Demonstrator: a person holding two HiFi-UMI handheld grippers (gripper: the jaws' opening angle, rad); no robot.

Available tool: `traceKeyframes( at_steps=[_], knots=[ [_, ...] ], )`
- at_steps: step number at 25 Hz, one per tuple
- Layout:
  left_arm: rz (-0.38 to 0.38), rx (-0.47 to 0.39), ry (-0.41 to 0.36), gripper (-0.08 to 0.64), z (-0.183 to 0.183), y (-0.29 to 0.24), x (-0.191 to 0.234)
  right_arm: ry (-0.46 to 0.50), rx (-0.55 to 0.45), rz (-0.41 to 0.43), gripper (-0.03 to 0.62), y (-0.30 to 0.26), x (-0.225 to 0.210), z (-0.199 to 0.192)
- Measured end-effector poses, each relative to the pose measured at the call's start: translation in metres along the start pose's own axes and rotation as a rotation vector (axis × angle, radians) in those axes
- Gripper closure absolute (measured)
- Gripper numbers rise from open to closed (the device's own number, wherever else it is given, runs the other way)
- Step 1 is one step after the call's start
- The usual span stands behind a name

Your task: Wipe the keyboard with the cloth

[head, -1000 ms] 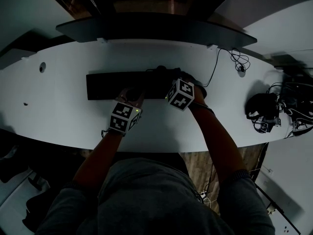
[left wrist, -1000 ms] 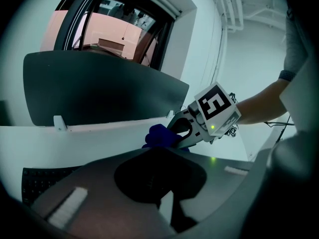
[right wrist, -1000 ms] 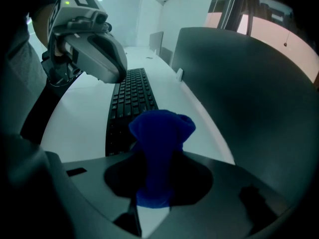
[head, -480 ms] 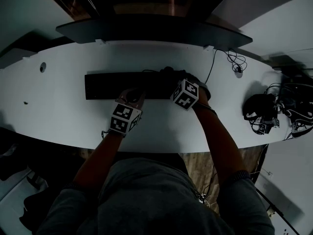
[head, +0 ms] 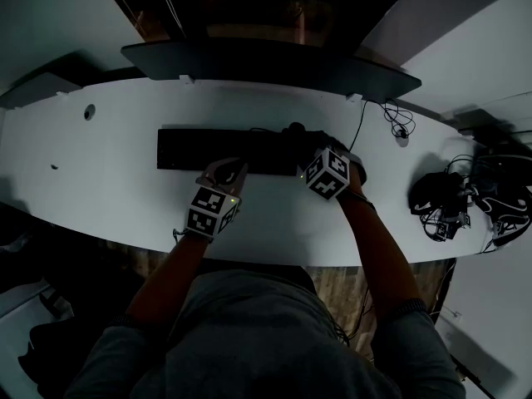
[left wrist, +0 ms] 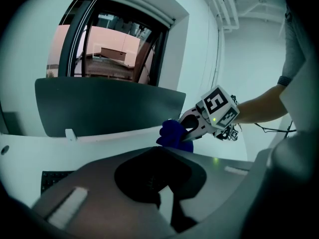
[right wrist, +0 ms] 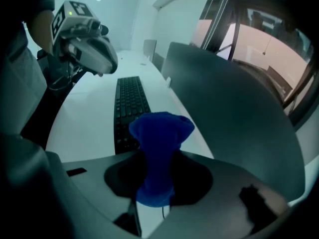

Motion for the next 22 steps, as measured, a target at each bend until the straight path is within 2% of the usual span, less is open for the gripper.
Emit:
traceKeyframes(
  at_steps=[5, 10, 16, 22],
  knots=[
    [0.062, -0.036, 0.012, 0.551, 0.008, 0.04, 0.017, 0.017, -0.118, -0.031, 0.462, 0.038, 0.015, 0.053],
    [0.108, -0.067, 0.019, 0.551, 0.008, 0.077, 0.048, 0.066, -0.164, -0.045, 0.462, 0.048, 0.029, 0.111],
    [0.136, -0.076, 0.054, 0.552, -0.006, 0.104, 0.102, 0.098, -0.182, -0.022, 0.462, 0.03, 0.049, 0.177],
    [0.147, -0.07, 0.075, 0.552, -0.022, 0.118, 0.158, 0.112, -0.182, 0.025, 0.463, -0.011, 0.071, 0.231]
  ],
)
Point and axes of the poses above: the fingertips, and each gripper's own axes: y backward along the fingers, x to its left, z out of its top, the point moved 2 cm from there along y, backward along the fingers, and after that the axes turned 13 degrees about z, right-handed, at the moved point
